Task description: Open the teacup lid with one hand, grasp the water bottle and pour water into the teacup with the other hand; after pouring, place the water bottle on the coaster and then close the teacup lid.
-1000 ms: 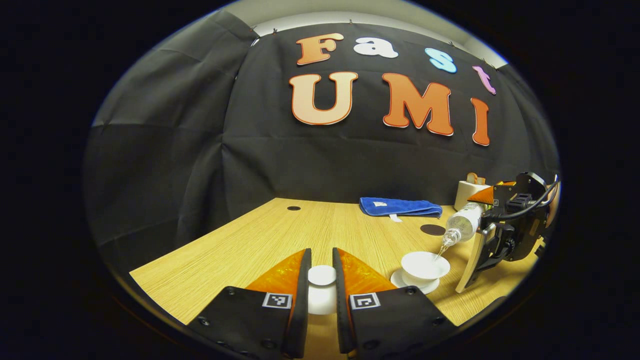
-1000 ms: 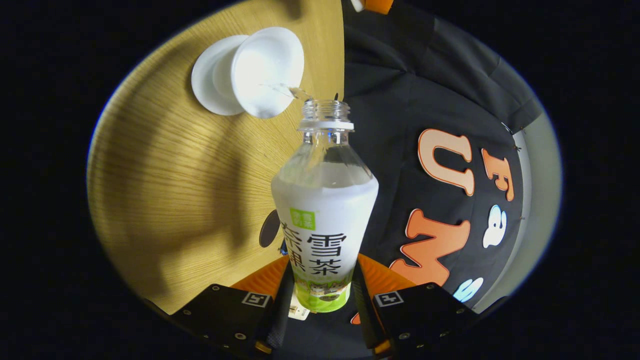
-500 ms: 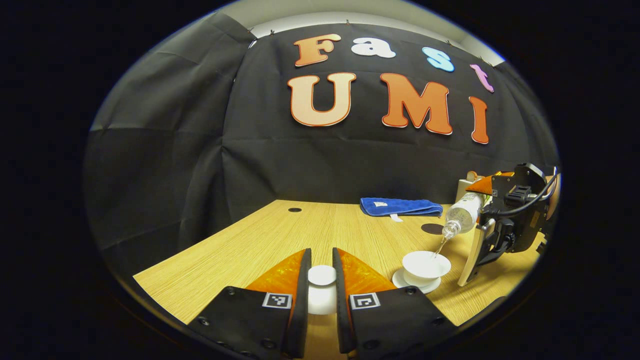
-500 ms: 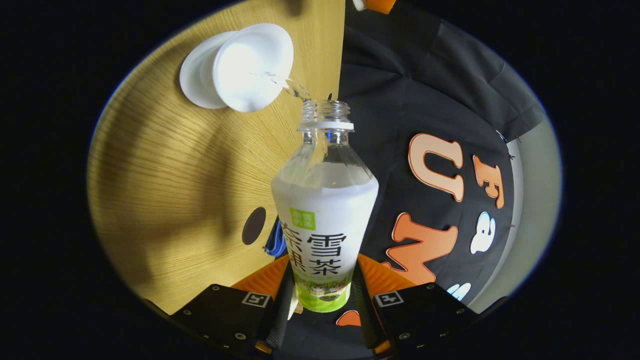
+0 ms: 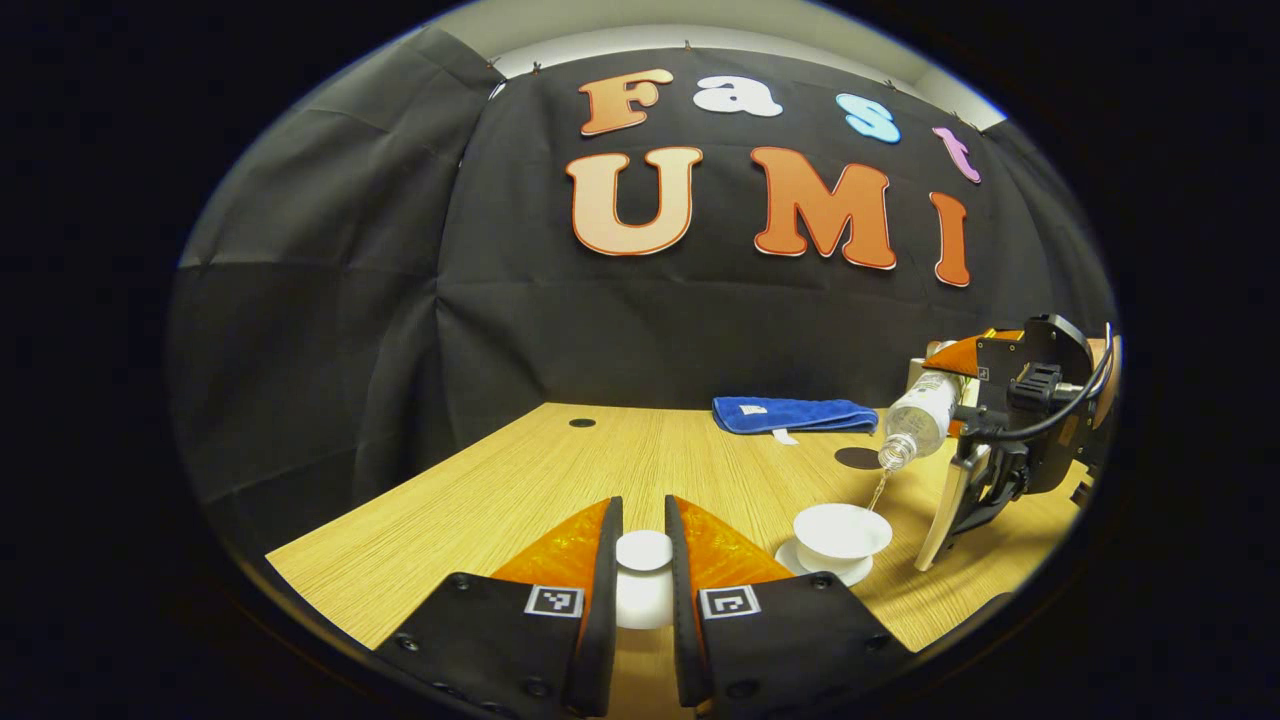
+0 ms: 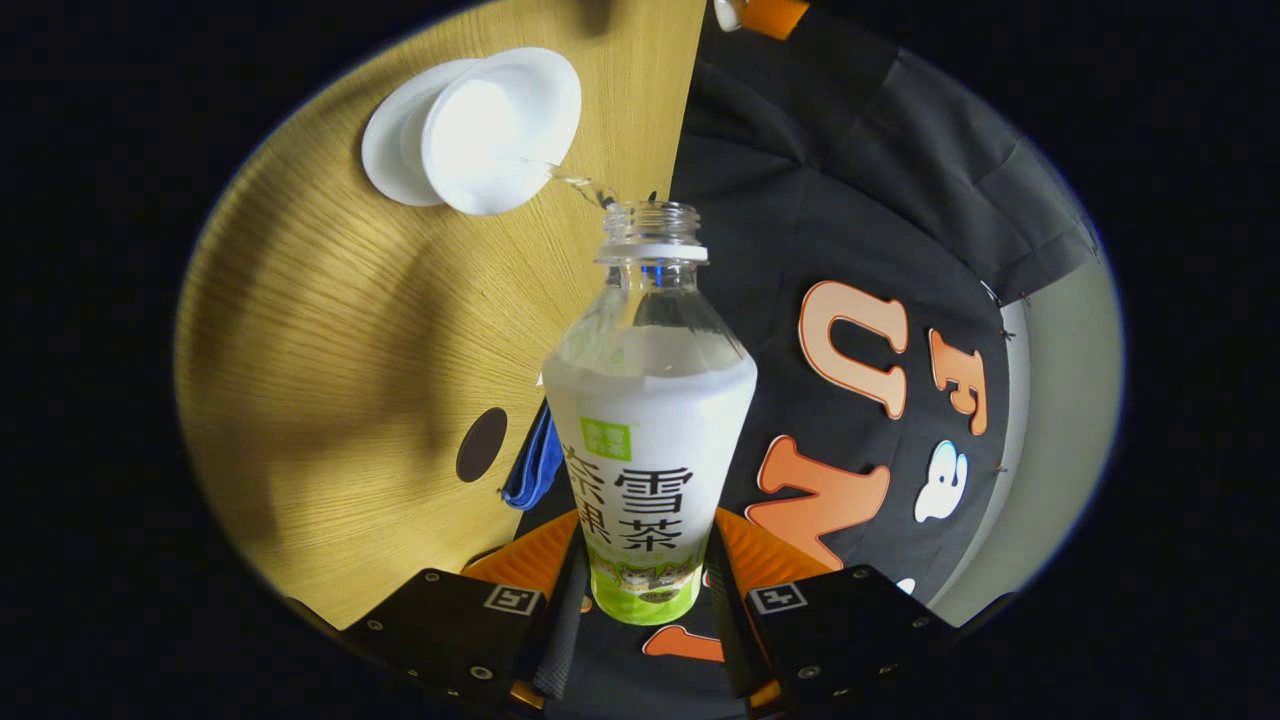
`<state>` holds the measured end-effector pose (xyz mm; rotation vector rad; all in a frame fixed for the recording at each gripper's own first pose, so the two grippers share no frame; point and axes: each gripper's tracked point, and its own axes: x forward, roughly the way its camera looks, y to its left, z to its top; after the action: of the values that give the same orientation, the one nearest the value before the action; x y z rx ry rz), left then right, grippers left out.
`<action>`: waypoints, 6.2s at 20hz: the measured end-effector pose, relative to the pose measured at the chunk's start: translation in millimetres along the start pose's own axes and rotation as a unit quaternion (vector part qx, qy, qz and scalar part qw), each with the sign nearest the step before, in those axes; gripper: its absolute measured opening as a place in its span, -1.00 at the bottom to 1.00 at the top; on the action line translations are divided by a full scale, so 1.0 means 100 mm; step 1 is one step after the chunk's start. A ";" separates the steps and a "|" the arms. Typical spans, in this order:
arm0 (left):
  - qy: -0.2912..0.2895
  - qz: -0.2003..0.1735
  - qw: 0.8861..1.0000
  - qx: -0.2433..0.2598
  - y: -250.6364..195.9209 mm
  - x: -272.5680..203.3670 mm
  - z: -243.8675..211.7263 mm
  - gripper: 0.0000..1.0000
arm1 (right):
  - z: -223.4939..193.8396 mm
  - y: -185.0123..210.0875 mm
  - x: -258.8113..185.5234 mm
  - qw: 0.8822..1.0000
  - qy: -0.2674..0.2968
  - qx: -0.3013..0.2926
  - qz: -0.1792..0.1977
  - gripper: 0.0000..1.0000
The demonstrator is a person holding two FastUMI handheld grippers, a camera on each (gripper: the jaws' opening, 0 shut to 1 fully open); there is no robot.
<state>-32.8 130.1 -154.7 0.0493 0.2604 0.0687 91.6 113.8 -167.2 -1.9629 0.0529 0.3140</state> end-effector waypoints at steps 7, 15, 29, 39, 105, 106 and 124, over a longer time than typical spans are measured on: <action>0.002 -0.001 1.000 0.002 0.01 -0.01 -0.02 -0.43 | 0.02 -0.06 0.01 0.999 -0.005 -0.023 -0.024 0.21; 0.003 -0.001 1.000 0.002 0.01 -0.04 -0.03 -0.43 | 0.04 -0.13 0.02 0.997 -0.019 -0.057 -0.044 0.21; 0.005 -0.005 1.000 0.001 -0.03 -0.04 -0.04 -0.43 | 0.15 -0.31 0.02 0.993 -0.041 -0.088 -0.073 0.22; -0.006 -0.006 1.000 0.007 -0.05 -0.06 0.04 -0.45 | 0.22 -0.29 -0.01 0.993 -0.051 -0.077 -0.072 0.22; 0.037 -0.083 0.996 -0.013 -1.65 0.62 -0.06 -0.43 | -0.60 0.35 0.01 0.588 -0.010 0.799 0.125 0.23; 0.043 -0.081 0.996 -0.013 -1.63 0.63 -0.10 -0.46 | -0.61 0.31 0.08 0.588 -0.011 0.800 0.121 0.22; 0.065 -0.088 0.994 0.025 -1.67 0.65 -0.36 -0.28 | -0.68 0.42 1.24 0.545 0.005 0.833 0.094 0.24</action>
<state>31.1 -30.2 -215.7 0.0712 0.3957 -0.1099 217.0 48.0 -210.1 0.0086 0.4089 0.2026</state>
